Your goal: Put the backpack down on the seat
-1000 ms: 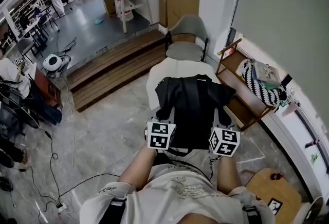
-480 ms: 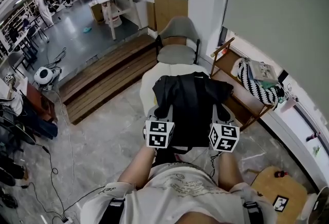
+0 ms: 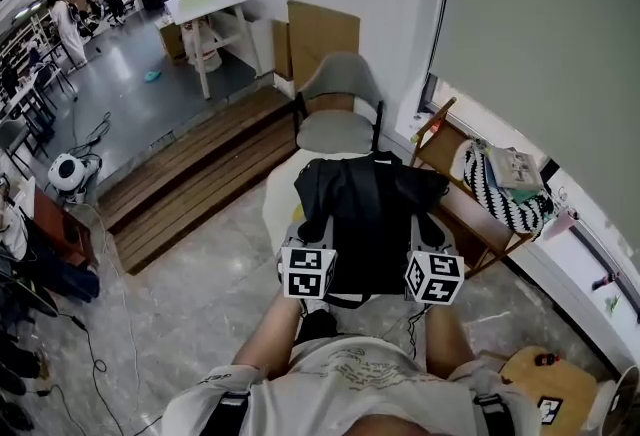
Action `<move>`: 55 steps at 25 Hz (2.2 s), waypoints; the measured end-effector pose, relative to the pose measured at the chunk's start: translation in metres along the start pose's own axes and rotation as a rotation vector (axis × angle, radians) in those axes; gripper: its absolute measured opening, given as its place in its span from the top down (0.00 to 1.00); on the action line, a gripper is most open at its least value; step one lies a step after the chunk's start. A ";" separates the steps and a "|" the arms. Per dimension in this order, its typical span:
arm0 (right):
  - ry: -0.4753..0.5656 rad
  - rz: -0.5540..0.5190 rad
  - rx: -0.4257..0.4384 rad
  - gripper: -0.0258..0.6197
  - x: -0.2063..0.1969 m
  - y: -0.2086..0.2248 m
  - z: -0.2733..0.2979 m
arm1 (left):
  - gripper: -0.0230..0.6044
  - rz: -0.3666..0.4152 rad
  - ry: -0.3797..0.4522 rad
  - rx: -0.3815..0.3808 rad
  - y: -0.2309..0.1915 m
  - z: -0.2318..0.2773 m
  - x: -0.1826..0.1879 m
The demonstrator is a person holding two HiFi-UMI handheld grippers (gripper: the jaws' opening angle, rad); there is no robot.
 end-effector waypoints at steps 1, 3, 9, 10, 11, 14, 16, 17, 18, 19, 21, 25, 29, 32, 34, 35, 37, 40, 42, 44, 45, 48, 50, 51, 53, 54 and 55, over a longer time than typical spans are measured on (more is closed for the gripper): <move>-0.004 0.001 0.000 0.86 0.000 -0.002 0.008 | 0.86 0.000 0.005 0.001 -0.007 0.006 0.000; -0.021 0.002 0.000 0.86 -0.002 -0.003 0.025 | 0.86 -0.006 -0.003 0.002 -0.017 0.018 -0.001; -0.081 0.014 -0.006 0.86 -0.023 -0.004 0.082 | 0.86 -0.069 -0.091 -0.012 -0.046 0.064 -0.027; -0.094 0.019 -0.007 0.86 -0.027 -0.004 0.094 | 0.86 -0.078 -0.104 -0.014 -0.052 0.073 -0.032; -0.110 0.024 -0.009 0.86 -0.029 -0.004 0.106 | 0.86 -0.087 -0.116 -0.016 -0.059 0.083 -0.035; -0.154 0.035 -0.016 0.86 -0.029 -0.007 0.137 | 0.86 -0.097 -0.138 -0.024 -0.079 0.109 -0.036; -0.177 0.043 -0.025 0.87 -0.028 -0.008 0.154 | 0.86 -0.088 -0.150 -0.044 -0.091 0.122 -0.032; -0.186 0.048 -0.030 0.86 -0.028 -0.008 0.161 | 0.86 -0.084 -0.156 -0.055 -0.096 0.129 -0.030; -0.195 0.051 -0.034 0.87 -0.027 -0.007 0.169 | 0.86 -0.081 -0.162 -0.063 -0.101 0.137 -0.028; -0.202 0.051 -0.036 0.87 -0.025 -0.007 0.177 | 0.86 -0.080 -0.167 -0.068 -0.105 0.145 -0.026; -0.208 0.049 -0.031 0.87 -0.020 -0.006 0.194 | 0.86 -0.078 -0.176 -0.073 -0.115 0.159 -0.021; -0.212 0.051 -0.017 0.87 -0.009 -0.007 0.224 | 0.86 -0.069 -0.182 -0.083 -0.135 0.184 -0.009; -0.222 0.068 -0.022 0.87 -0.010 -0.006 0.244 | 0.86 -0.038 -0.187 -0.087 -0.151 0.204 0.000; -0.241 0.080 -0.027 0.87 -0.013 -0.003 0.254 | 0.86 -0.021 -0.221 -0.115 -0.156 0.219 0.003; -0.259 0.081 -0.020 0.87 -0.015 0.003 0.261 | 0.86 -0.012 -0.235 -0.112 -0.155 0.230 0.003; -0.268 0.082 -0.014 0.87 -0.018 0.007 0.264 | 0.86 -0.009 -0.242 -0.103 -0.154 0.235 0.001; -0.294 0.080 0.005 0.87 -0.027 0.013 0.269 | 0.86 -0.018 -0.267 -0.082 -0.151 0.243 -0.007; -0.335 0.074 0.043 0.87 -0.044 0.024 0.278 | 0.86 -0.017 -0.296 -0.062 -0.147 0.255 -0.020; -0.364 0.076 0.061 0.87 -0.058 0.032 0.281 | 0.86 -0.005 -0.317 -0.058 -0.143 0.261 -0.034; -0.343 0.065 0.088 0.88 -0.065 0.034 0.285 | 0.87 0.011 -0.342 -0.056 -0.139 0.270 -0.048; -0.313 0.052 0.105 0.88 -0.064 0.034 0.289 | 0.87 0.021 -0.360 -0.067 -0.135 0.275 -0.055; -0.361 0.080 0.087 0.89 -0.076 0.040 0.306 | 0.89 0.027 -0.406 -0.134 -0.109 0.278 -0.088; -0.445 0.149 0.078 0.89 -0.103 0.055 0.313 | 0.89 0.027 -0.433 -0.155 -0.093 0.272 -0.118; -0.473 0.171 0.084 0.89 -0.118 0.062 0.314 | 0.89 0.022 -0.455 -0.154 -0.089 0.272 -0.130; -0.508 0.183 0.106 0.89 -0.144 0.071 0.311 | 0.89 -0.002 -0.495 -0.142 -0.090 0.280 -0.149; -0.518 0.179 0.118 0.89 -0.155 0.073 0.311 | 0.89 -0.008 -0.511 -0.138 -0.091 0.285 -0.157; -0.527 0.172 0.128 0.89 -0.165 0.073 0.312 | 0.89 -0.007 -0.526 -0.137 -0.092 0.292 -0.166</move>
Point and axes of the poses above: the fingertips, and each gripper's own axes: z forward along the fingers, y to its right, x out of its top, the point moved 8 cm from there along -z, backward along the fingers, and after that the axes turned 2 degrees about -y, right-handed, at the moved point
